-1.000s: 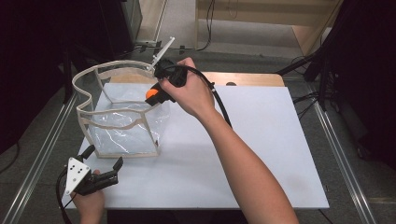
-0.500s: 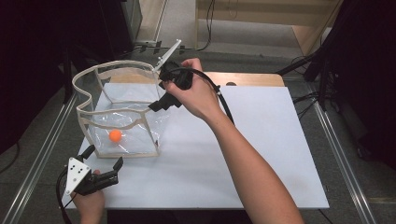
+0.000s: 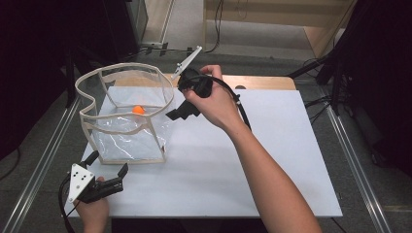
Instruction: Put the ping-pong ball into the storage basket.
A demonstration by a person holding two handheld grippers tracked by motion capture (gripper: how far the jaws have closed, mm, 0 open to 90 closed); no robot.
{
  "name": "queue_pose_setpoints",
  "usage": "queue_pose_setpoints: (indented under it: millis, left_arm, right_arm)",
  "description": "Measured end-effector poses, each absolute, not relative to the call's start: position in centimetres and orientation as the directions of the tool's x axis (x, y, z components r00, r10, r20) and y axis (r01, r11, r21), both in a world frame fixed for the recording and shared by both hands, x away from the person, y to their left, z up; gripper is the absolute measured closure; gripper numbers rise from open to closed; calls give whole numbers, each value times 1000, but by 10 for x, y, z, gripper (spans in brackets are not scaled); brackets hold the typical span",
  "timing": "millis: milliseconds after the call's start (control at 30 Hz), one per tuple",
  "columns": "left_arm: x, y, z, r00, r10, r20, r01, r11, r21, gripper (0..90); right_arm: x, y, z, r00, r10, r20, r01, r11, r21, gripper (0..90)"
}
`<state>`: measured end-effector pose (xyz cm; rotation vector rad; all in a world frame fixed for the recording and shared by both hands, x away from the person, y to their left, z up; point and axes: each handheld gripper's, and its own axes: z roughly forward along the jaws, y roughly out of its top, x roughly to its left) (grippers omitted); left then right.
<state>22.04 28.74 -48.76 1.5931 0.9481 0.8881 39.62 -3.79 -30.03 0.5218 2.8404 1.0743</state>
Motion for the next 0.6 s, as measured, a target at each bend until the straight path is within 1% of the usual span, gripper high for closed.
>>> queue_pose_setpoints:
  millis: [400, 600]
  left_arm:
    - [220, 287, -488, 415, 906, 85, 142, -156, 977, 1]
    - [220, 287, -488, 414, 906, 84, 142, -155, 978, 1]
  right_arm:
    - [393, -50, -309, -942, 330, 59, 285, 695, 660, 0]
    - [392, -56, -317, -938, 340, 67, 298, 690, 659, 0]
